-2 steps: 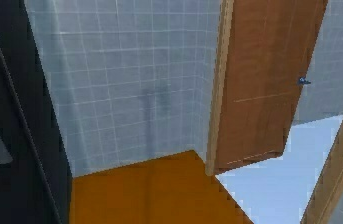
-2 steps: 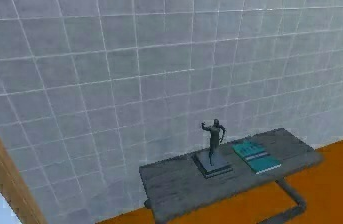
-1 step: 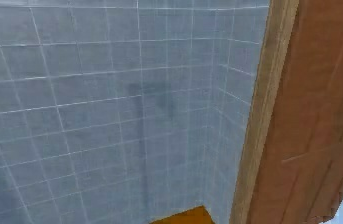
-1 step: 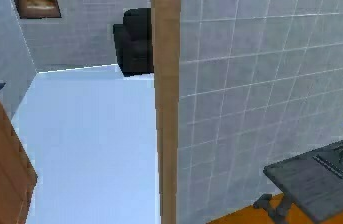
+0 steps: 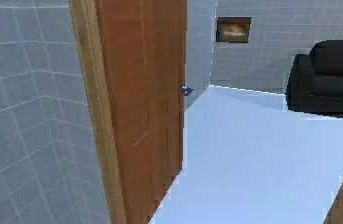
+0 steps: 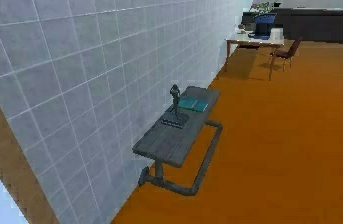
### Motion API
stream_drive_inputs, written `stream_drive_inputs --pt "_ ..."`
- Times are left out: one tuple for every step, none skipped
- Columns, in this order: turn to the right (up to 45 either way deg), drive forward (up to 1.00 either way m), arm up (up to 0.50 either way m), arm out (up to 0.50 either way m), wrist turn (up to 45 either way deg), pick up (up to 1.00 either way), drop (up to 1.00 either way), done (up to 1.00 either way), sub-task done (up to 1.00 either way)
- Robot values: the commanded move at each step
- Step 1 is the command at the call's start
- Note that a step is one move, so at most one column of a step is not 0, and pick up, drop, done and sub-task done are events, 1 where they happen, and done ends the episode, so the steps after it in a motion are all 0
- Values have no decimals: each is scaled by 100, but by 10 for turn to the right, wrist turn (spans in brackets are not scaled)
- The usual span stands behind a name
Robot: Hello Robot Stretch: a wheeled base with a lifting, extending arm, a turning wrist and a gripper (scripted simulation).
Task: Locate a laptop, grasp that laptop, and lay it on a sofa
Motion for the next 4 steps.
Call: stream_drive_inputs --pt "60 0 0 0 0 0 0 0 0" --pt "0 95 0 0 0 0 0 0 0" --pt "450 0 0 0 0 0 0 0 0" --pt "390 0 0 0 0 0 0 0 0"
